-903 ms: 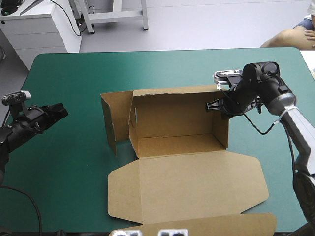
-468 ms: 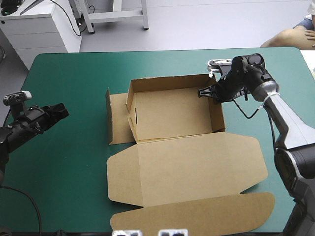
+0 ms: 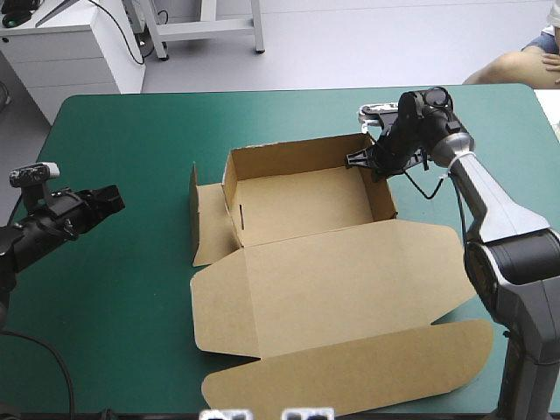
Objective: Fold the box
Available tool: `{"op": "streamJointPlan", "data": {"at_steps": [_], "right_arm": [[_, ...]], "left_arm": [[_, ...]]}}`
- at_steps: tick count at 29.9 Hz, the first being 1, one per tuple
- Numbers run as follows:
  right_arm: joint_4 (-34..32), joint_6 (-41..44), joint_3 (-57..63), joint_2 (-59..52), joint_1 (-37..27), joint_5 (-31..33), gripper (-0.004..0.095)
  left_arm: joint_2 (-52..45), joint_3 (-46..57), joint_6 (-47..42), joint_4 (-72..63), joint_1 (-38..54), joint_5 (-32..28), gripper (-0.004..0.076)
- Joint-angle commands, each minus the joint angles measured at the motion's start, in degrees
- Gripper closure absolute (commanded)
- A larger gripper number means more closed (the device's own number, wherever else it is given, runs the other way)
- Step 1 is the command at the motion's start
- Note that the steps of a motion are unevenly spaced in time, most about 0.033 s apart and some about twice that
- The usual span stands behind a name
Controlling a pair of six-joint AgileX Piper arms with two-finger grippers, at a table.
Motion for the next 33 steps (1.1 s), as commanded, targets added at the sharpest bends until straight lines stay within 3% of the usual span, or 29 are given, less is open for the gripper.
{"op": "streamJointPlan", "data": {"at_steps": [1,6,10,16,23,29,33], "right_arm": [[1.51,-1.08,-3.86,-2.58,-0.19,2.29,0.0723],[1.72,0.67,-6.89,-2.43,-0.76,2.29,0.0415],[2.63,2.38,-7.46,-3.12,-0.88,2.38,0.0259],[4.96,2.38,-6.17,-7.27,-0.25,2.51,0.0251],[2.03,1.95,6.09,-13.42,-0.12,2.41,0.0251],[1.13,0.24,10.66,-10.99,-0.12,2.31,0.0251],[2.85,-0.28,10.66,-8.62,-0.12,1.77,0.0251]], "left_arm": [[-1.09,-1.61,0.29,-3.05,-0.13,0.51,0.0726],[-1.09,-1.61,1.61,-2.94,-0.13,0.93,0.0726],[-1.09,-1.61,1.65,-2.94,-0.13,1.03,0.0726],[-1.09,-1.61,1.65,-2.94,-0.13,2.49,0.0726],[-1.09,-1.61,1.65,-3.16,-0.13,2.11,0.0726],[-1.09,-1.61,-1.17,-3.61,-0.13,-2.21,0.0726],[-1.09,-1.61,-1.74,-3.14,-0.13,-1.86,0.0726]]}}
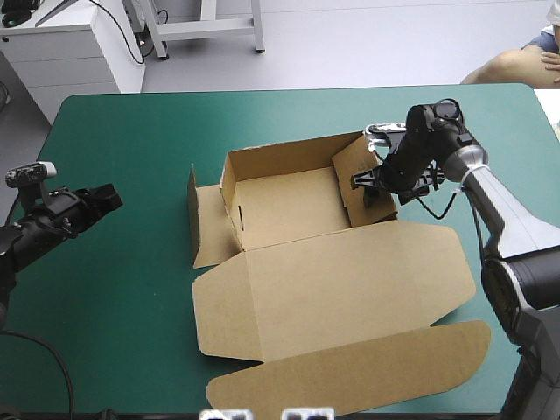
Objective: Fold the box
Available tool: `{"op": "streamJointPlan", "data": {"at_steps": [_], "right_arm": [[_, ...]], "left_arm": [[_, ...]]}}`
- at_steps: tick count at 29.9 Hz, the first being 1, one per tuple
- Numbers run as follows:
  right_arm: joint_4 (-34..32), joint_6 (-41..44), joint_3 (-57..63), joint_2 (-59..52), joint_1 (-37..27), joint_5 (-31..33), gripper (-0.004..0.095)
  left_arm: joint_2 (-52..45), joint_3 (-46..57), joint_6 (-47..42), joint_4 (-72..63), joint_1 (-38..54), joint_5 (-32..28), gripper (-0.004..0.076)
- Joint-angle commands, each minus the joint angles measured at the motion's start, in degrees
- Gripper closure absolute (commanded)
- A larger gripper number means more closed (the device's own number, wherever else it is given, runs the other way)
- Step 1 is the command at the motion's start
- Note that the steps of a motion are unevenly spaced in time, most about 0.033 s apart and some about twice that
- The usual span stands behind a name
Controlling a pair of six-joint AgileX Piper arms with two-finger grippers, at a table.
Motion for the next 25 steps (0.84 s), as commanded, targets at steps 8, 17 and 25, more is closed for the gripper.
{"op": "streamJointPlan", "data": {"at_steps": [8,17,25], "right_arm": [[2.27,-2.81,-1.15,-0.21,-0.09,0.87,0.0432],[12.99,-10.44,-1.67,-0.75,-4.35,0.98,0.0928],[32.25,-20.54,-1.67,-5.68,-12.66,0.98,0.0928]], "left_arm": [[-1.09,-1.61,-0.94,-3.12,-0.13,-0.60,0.0726],[-1.05,-1.61,-2.69,-3.07,-0.13,-3.99,0.0727],[3.61,-1.61,-2.81,-3.66,-0.13,-3.41,0.0732]]}}
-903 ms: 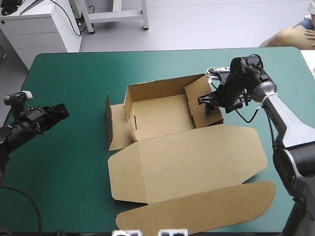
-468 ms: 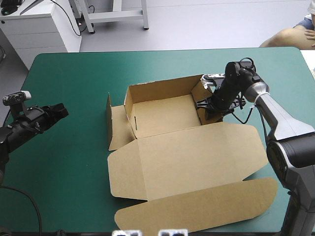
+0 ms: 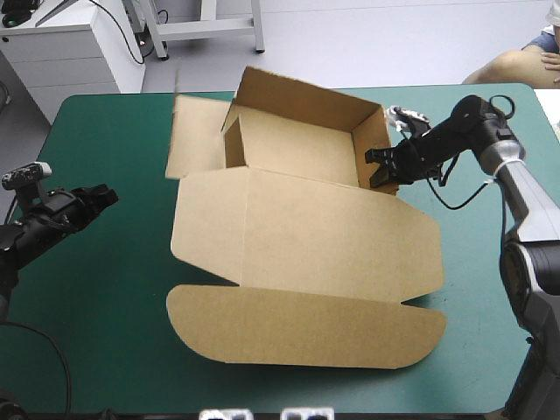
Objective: Fold the box
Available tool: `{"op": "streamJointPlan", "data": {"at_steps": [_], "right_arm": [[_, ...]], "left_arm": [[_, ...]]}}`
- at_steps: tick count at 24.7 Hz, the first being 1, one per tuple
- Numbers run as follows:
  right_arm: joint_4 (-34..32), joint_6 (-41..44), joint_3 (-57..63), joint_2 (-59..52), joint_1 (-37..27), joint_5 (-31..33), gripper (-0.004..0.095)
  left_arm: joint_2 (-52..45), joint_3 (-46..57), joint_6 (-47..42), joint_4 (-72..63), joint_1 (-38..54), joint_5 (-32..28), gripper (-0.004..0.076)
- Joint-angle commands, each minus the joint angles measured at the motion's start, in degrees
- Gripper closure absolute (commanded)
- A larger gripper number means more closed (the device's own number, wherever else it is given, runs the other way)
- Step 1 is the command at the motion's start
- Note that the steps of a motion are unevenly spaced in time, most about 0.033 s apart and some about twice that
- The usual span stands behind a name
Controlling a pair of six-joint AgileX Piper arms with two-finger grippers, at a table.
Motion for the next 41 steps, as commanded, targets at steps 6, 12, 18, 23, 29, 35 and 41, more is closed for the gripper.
{"op": "streamJointPlan", "data": {"at_steps": [6,12,18,23,29,35,41], "right_arm": [[3.52,-6.11,-1.77,-14.47,-1.21,2.36,0.0928],[4.36,-7.52,-1.77,-19.10,-0.44,2.26,0.0928],[-2.88,-7.09,-1.77,-19.19,3.49,0.47,0.0926],[-14.38,-2.07,-1.77,-18.82,8.38,-5.51,0.0926],[-17.41,1.61,-1.77,-18.82,8.52,-10.61,0.0926],[-20.22,2.90,-1.77,-18.50,8.52,-13.41,0.0924],[-24.56,5.26,-1.77,-17.13,9.97,-12.00,0.0924]], "left_arm": [[6.50,-1.61,-5.18,-3.52,-0.23,1.50,0.0732],[10.89,-1.61,-6.05,-3.43,-2.94,3.49,0.0733],[11.91,-1.71,-7.64,-3.54,-10.18,5.58,0.0733],[11.91,-5.52,-10.50,-3.38,-16.94,11.76,0.0733],[8.42,-8.84,-13.70,-3.90,-20.02,13.34,0.0733],[3.05,-8.94,-13.70,-8.72,-20.27,14.94,0.0733],[1.86,-10.62,-13.70,-9.18,-20.27,15.20,0.0733]]}}
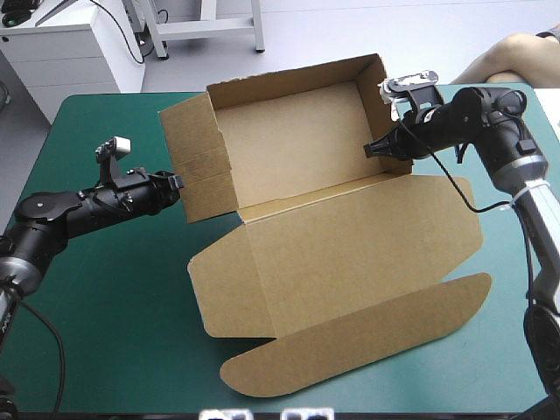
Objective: Fold the box
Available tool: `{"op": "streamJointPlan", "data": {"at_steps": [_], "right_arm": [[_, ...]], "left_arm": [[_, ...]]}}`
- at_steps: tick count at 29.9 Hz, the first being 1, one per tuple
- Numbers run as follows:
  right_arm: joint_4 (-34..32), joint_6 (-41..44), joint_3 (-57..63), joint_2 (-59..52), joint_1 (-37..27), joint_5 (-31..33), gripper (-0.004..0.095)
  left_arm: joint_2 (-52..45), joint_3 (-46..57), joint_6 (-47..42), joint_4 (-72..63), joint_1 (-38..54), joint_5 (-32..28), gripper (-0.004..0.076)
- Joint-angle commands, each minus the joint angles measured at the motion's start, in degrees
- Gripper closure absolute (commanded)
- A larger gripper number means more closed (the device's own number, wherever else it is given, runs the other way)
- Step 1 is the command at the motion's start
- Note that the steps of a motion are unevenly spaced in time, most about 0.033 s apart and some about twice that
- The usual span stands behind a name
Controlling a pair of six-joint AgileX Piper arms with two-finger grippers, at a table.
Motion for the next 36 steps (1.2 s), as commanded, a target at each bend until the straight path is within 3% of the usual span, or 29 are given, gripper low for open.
{"op": "streamJointPlan", "data": {"at_steps": [1,5,15,18,24,26,36], "right_arm": [[-3.65,3.23,-1.77,-1.67,1.82,-2.12,0.0924],[-9.72,6.64,-1.77,-0.80,5.22,-2.23,0.0924],[-9.38,7.16,-1.77,-0.68,7.06,-3.21,0.0924],[-9.38,7.16,-1.77,-0.68,7.06,-3.21,0.0924],[-9.53,7.06,-1.77,-0.68,7.06,-2.60,0.0924],[-9.82,6.63,-1.77,-0.68,7.06,-2.26,0.0924],[-10.14,6.74,-1.77,-0.68,7.06,-2.10,0.0924]], "left_arm": [[-2.14,-2.66,-0.45,-4.42,-0.25,1.38,0.0733],[-2.14,-3.26,-0.45,-5.09,-0.25,2.07,0.0733],[-2.14,-3.26,-0.45,-3.90,-0.25,1.11,0.0715],[-2.14,-3.26,-0.31,-1.90,-0.25,1.63,0.0606],[-2.14,-3.26,-0.96,-4.71,-0.25,4.80,0.0181],[-2.14,-3.26,-1.99,-5.35,-0.25,6.76,0.0113],[-2.14,-3.26,-2.21,-7.23,-0.25,8.83,0.0101]]}}
